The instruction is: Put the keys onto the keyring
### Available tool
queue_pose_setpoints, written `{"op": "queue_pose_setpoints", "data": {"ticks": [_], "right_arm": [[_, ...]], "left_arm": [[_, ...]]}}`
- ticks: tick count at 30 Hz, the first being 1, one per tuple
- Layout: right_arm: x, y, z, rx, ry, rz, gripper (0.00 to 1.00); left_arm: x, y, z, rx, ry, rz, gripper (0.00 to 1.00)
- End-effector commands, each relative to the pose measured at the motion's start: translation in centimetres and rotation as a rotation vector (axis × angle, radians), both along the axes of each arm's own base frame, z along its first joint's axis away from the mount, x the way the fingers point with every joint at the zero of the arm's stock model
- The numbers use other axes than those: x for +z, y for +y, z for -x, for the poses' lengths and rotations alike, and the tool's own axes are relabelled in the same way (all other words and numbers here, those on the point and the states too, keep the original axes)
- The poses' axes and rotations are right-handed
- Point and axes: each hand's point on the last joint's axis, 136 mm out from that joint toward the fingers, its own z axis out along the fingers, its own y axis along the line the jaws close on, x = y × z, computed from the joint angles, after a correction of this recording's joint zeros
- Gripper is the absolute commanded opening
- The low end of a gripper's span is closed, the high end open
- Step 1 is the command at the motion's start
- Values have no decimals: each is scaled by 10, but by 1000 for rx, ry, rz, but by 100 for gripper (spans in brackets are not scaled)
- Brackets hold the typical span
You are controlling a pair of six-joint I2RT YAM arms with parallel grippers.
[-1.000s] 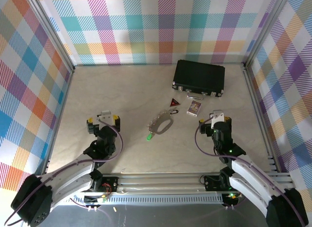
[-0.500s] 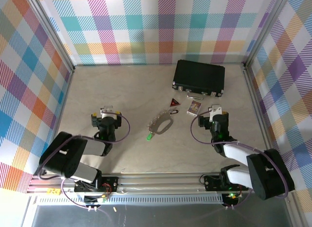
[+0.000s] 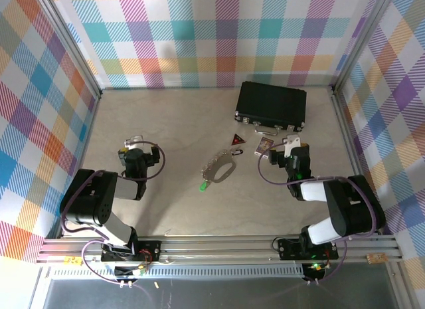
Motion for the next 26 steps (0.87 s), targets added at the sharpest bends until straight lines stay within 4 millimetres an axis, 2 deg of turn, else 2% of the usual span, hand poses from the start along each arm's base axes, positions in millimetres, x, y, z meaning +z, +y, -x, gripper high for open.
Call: {"op": "queue_pose_setpoints", "data": {"ticks": [1, 3, 4, 26], "right_arm": [[20, -10, -12, -15, -88, -107, 99], [10, -24, -19, -49, -81, -152, 99], [3, -24, -19, -54, -26, -155, 99], [5, -28, -21, -48, -21, -188, 99]], "left_arm": [[-3, -6, -6, -43, 18, 60, 100], [-2, -6, -6, -42, 17, 59, 100], [-2, -6, -6, -43, 12, 59, 100], [-3, -15, -8, -98, 24, 57, 100]]}}
